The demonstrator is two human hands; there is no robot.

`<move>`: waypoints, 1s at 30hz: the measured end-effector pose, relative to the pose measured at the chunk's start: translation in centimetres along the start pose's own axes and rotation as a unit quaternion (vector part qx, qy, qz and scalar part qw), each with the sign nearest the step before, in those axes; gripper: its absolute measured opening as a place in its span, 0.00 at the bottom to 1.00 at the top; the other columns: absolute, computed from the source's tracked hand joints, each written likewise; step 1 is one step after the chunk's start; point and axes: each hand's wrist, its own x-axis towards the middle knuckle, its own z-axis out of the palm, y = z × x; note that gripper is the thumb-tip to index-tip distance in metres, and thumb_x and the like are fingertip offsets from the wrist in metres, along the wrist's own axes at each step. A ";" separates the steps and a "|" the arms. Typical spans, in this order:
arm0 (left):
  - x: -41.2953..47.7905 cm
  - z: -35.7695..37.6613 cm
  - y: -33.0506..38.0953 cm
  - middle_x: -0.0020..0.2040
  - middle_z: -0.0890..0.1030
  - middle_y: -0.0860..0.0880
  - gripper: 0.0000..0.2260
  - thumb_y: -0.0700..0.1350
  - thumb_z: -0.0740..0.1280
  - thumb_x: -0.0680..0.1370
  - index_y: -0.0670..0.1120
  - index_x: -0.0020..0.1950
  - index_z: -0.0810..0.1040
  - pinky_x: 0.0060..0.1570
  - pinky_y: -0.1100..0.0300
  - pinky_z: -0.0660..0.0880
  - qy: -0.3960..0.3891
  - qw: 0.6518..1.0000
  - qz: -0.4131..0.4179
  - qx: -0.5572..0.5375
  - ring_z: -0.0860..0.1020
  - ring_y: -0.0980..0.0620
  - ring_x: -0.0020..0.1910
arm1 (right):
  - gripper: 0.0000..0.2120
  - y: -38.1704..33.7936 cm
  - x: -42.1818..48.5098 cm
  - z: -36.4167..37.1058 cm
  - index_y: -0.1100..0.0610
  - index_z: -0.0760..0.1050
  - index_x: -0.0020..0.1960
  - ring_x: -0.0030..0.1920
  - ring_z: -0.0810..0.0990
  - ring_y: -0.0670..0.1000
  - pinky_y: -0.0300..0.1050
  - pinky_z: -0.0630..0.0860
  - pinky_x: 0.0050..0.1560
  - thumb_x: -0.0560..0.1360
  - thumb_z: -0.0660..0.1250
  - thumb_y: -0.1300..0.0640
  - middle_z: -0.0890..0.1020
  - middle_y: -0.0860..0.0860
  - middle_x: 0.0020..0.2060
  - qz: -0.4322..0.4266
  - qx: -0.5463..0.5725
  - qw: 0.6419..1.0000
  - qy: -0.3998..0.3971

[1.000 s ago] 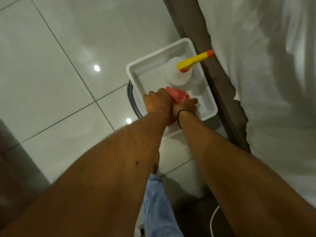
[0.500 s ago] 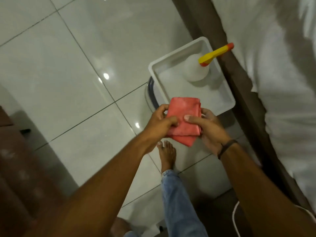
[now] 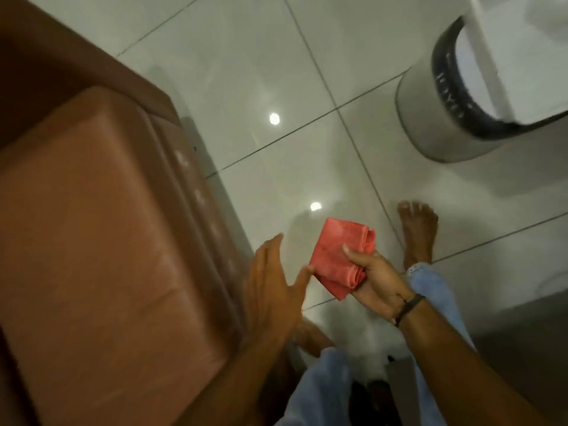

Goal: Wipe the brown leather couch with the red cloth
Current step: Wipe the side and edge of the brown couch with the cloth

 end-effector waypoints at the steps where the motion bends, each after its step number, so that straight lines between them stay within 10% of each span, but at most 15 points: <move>1: -0.7 -0.8 -3.5 0.83 0.64 0.52 0.34 0.65 0.65 0.80 0.56 0.84 0.60 0.79 0.47 0.62 0.035 0.996 0.016 0.076 0.61 0.49 0.83 | 0.22 2.6 0.7 0.6 0.55 0.71 0.76 0.66 0.82 0.61 0.54 0.84 0.57 0.83 0.65 0.61 0.81 0.60 0.70 -0.004 -0.031 0.999 0.010; 10: 1.1 -5.2 -22.1 0.88 0.46 0.45 0.32 0.57 0.53 0.85 0.47 0.87 0.52 0.82 0.32 0.44 0.127 0.946 0.089 0.286 0.44 0.41 0.87 | 0.25 21.0 7.7 3.9 0.52 0.66 0.81 0.76 0.73 0.53 0.49 0.71 0.76 0.85 0.64 0.58 0.76 0.49 0.74 -0.002 -0.309 0.951 0.018; 14: 1.6 -3.8 -23.2 0.88 0.47 0.42 0.32 0.55 0.52 0.85 0.46 0.87 0.50 0.83 0.33 0.44 0.172 0.931 0.112 0.303 0.45 0.40 0.87 | 0.24 26.8 12.4 4.9 0.57 0.67 0.80 0.74 0.74 0.54 0.42 0.73 0.69 0.85 0.63 0.60 0.76 0.55 0.75 0.033 -0.307 0.950 0.056; 17: 1.9 -3.3 -23.9 0.88 0.47 0.42 0.32 0.55 0.51 0.85 0.46 0.87 0.49 0.83 0.33 0.44 0.189 0.926 0.124 0.301 0.44 0.39 0.87 | 0.24 28.3 16.1 8.0 0.60 0.67 0.79 0.81 0.67 0.57 0.48 0.62 0.82 0.85 0.63 0.59 0.70 0.57 0.80 0.011 -0.254 0.967 0.037; 26: 2.6 -2.7 -24.4 0.87 0.43 0.45 0.34 0.56 0.52 0.83 0.47 0.87 0.48 0.82 0.33 0.42 0.197 0.932 0.126 0.277 0.42 0.41 0.87 | 0.27 34.2 11.1 3.3 0.31 0.69 0.75 0.86 0.52 0.47 0.58 0.45 0.86 0.76 0.65 0.37 0.60 0.42 0.84 -0.024 -0.216 0.976 -0.027; 30: 2.6 -2.7 -24.5 0.87 0.43 0.45 0.33 0.56 0.51 0.84 0.46 0.87 0.49 0.82 0.33 0.42 0.198 0.932 0.127 0.277 0.45 0.37 0.86 | 0.21 29.3 16.8 6.8 0.58 0.67 0.79 0.85 0.58 0.56 0.21 0.56 0.70 0.86 0.59 0.60 0.62 0.56 0.83 0.005 -0.193 0.981 0.019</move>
